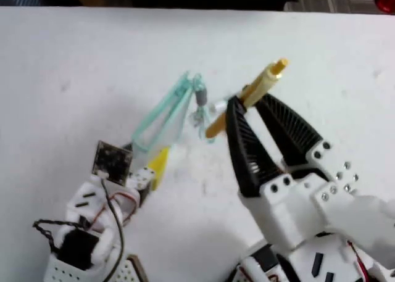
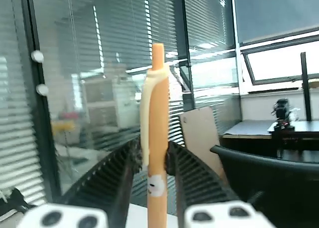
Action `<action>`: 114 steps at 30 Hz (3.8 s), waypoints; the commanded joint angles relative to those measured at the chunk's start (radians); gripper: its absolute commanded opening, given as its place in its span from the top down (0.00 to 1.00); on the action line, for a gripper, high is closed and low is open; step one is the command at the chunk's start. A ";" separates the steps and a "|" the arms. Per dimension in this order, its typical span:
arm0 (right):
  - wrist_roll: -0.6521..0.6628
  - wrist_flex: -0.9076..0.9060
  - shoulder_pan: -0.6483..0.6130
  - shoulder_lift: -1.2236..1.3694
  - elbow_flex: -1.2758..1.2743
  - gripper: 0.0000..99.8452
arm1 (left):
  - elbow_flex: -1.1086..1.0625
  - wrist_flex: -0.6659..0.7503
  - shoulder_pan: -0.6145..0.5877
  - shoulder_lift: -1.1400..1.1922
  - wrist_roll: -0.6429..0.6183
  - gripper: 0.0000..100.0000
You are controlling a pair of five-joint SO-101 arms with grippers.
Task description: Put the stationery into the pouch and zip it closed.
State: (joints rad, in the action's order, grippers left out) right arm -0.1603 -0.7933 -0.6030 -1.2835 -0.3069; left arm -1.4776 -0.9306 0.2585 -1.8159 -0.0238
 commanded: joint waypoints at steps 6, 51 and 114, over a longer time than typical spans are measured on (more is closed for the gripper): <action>-0.040 0.151 -0.008 0.131 -0.006 0.98 | 0.037 -0.003 0.013 0.008 0.006 0.79; 0.428 -0.058 -0.291 0.375 -0.146 0.78 | 0.035 0.017 -0.033 0.008 0.005 0.79; 1.206 -0.120 0.366 1.745 0.420 0.79 | 0.029 0.060 -0.222 0.008 -0.140 0.79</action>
State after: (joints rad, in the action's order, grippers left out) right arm 1.0303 -0.9099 -0.2470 0.4534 0.0506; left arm -1.4776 -0.9045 0.0407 -1.7990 -0.1527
